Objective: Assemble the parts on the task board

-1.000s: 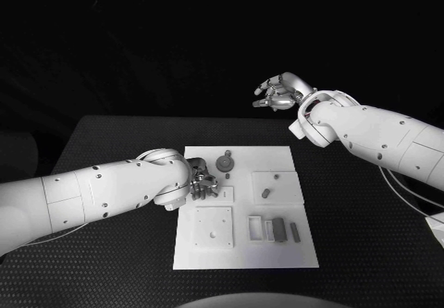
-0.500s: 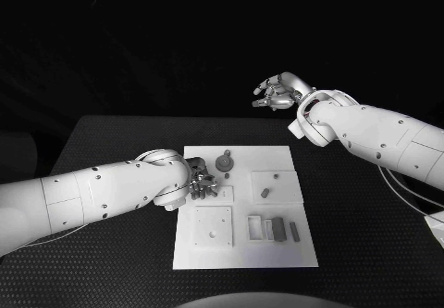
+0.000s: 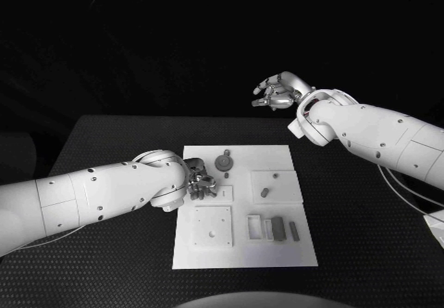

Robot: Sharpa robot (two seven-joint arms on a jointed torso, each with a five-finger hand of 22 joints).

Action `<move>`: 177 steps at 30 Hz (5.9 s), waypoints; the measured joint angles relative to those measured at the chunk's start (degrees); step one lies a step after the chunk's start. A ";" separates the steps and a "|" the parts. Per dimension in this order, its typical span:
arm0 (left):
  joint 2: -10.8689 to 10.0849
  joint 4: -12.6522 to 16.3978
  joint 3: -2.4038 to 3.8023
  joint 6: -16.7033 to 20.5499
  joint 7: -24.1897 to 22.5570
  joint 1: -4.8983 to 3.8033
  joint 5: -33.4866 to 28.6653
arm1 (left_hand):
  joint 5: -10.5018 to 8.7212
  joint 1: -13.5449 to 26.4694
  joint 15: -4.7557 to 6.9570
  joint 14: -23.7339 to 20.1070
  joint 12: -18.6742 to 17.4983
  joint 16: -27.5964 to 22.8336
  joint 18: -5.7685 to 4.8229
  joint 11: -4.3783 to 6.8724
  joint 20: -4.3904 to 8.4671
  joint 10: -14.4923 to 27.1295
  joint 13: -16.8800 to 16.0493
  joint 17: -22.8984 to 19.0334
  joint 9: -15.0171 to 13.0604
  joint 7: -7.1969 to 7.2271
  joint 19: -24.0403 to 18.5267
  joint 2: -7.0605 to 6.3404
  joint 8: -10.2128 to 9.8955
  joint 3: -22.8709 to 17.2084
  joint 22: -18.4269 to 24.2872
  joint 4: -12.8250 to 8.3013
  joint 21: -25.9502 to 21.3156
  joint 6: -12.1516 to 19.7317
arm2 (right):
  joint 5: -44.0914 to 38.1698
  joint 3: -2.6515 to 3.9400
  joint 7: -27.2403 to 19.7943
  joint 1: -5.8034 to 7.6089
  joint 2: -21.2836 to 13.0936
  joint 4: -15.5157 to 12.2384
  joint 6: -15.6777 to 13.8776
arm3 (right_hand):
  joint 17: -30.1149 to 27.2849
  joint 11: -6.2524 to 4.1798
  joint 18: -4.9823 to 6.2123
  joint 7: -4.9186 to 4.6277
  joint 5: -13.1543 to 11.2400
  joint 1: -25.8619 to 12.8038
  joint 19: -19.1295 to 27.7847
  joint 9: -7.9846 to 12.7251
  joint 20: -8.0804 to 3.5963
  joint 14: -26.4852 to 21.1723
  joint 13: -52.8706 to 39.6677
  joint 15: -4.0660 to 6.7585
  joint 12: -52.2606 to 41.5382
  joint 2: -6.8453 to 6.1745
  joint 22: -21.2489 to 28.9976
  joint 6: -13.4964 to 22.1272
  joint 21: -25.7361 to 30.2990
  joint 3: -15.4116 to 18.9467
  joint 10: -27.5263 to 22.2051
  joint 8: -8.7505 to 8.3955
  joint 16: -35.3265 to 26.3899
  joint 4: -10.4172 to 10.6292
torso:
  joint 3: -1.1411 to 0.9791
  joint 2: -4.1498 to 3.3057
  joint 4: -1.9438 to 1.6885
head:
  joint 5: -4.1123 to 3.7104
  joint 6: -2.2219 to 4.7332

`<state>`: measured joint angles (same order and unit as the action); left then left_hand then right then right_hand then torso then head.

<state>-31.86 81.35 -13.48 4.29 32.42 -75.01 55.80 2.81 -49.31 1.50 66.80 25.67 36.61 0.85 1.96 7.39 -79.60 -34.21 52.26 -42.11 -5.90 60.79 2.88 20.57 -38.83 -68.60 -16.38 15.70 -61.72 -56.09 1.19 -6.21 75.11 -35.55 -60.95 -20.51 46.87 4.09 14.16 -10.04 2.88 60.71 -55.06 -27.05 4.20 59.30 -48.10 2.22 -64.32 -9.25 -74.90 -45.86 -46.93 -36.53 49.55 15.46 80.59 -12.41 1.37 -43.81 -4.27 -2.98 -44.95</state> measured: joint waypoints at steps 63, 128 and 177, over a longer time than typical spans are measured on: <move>-0.94 1.96 -0.04 5.21 -0.91 1.19 4.96 | -0.24 -0.59 0.03 -0.38 0.00 0.87 0.00 -0.01 -0.03 0.01 0.46 -1.24 -0.19 -0.31 0.03 -0.02 -0.65 0.09 -0.62 0.25 -0.17 -0.31 | -0.02 0.00 0.17 0.00 -0.15 0.16 0.68 | -0.09 0.00 -0.01 -0.09 0.00 -0.21 0.20 0.15 0.20 -0.15 0.23 -0.16 0.01 0.21 0.00 0.24 0.00 0.00 0.00 0.00 0.28 0.00 | -0.04 0.02 0.00 | -0.04 -0.16; -0.51 2.04 0.26 4.01 -0.25 1.73 8.90 | 0.05 -0.41 0.03 -1.61 0.24 3.32 0.00 0.13 -0.22 -0.13 1.53 -4.78 -0.98 1.55 0.44 -6.69 -1.95 1.11 -1.32 3.34 -1.61 -2.37 | -0.02 0.00 0.16 -0.04 -0.32 0.25 1.18 | -0.22 -0.01 -0.02 0.10 0.00 -0.21 0.20 0.23 0.20 -0.20 0.45 -0.20 -0.22 0.21 0.00 0.30 0.00 0.16 0.00 0.00 0.27 0.16 | -0.03 0.02 0.01 | -0.32 -0.72; -4.34 4.43 2.58 1.83 -0.51 -0.89 2.60 | 2.11 4.77 -0.10 -2.97 0.75 5.76 0.02 0.70 -0.21 1.51 2.52 -8.16 -1.91 3.55 0.82 -7.93 -3.55 9.48 -1.89 5.39 -4.35 -4.80 | -0.02 -0.01 0.17 -0.16 -0.66 1.20 1.54 | -0.27 -0.01 -0.02 0.02 0.00 -0.21 0.20 0.27 0.20 -0.46 0.58 -0.04 -0.21 0.21 0.00 0.16 0.00 0.31 0.00 0.00 0.27 0.32 | -0.03 0.08 -0.03 | -0.60 0.36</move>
<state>-36.21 85.78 -10.90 6.12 31.91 -75.90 58.40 4.92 -44.54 1.40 63.83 26.42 42.37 0.87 2.66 7.18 -78.09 -31.69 44.10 -44.02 -2.35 61.61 -5.05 17.02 -29.35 -70.49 -10.99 11.35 -66.52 -56.11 1.18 -6.04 74.95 -36.21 -59.75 -18.97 46.59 4.09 14.14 -10.02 2.88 60.50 -54.86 -26.78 4.40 58.84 -47.51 2.18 -64.53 -9.05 -74.90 -45.70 -46.93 -36.22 49.56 15.46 80.87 -12.09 1.35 -43.73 -4.30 -3.58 -44.59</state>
